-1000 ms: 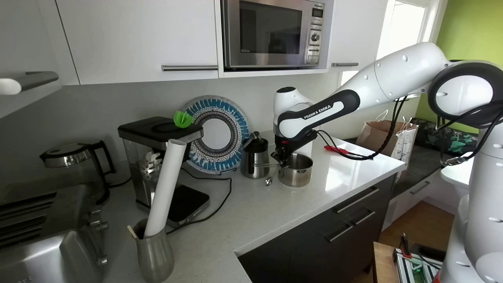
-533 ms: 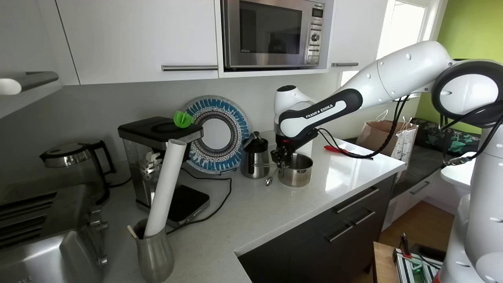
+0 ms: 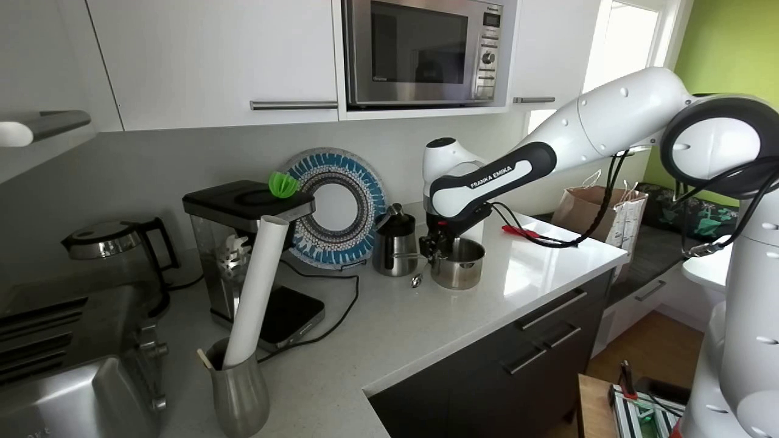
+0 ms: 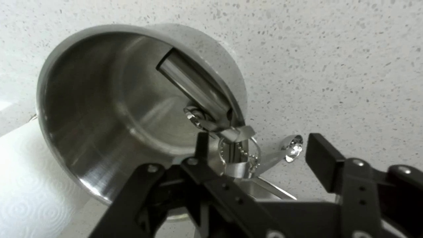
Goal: Remove the measuring spoons from the silver pot and put them on the left side of the counter
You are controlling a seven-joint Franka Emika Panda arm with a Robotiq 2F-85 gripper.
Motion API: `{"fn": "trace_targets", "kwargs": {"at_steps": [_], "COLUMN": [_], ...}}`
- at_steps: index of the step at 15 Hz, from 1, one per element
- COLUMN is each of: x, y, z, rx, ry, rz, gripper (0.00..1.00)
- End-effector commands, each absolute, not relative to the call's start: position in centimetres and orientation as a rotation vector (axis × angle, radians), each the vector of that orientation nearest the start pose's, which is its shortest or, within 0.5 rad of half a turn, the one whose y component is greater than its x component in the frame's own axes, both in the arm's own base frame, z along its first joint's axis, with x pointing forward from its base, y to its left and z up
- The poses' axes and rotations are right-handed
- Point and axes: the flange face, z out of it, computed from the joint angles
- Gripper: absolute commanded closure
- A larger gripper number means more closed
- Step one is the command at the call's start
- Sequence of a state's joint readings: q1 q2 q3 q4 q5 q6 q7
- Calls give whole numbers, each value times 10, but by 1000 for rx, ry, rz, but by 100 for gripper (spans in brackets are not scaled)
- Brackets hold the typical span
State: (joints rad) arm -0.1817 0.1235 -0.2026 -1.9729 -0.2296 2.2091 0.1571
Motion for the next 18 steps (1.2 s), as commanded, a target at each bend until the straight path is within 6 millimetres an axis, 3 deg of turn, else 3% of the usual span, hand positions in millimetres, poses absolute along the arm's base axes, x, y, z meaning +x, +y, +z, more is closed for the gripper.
{"fn": "trace_targets", "kwargs": {"at_steps": [1, 7, 15, 16, 18], "x": [554, 552, 550, 550, 549], "y": [-233, -236, -233, -235, -231], "z": [412, 416, 432, 433, 438], "rx": [-3307, -3372, -3410, -3434, -3426], "ry": [728, 712, 634, 687, 550], "rz": [-121, -104, -152, -159, -206], "gripper": [55, 98, 96, 96, 98]}}
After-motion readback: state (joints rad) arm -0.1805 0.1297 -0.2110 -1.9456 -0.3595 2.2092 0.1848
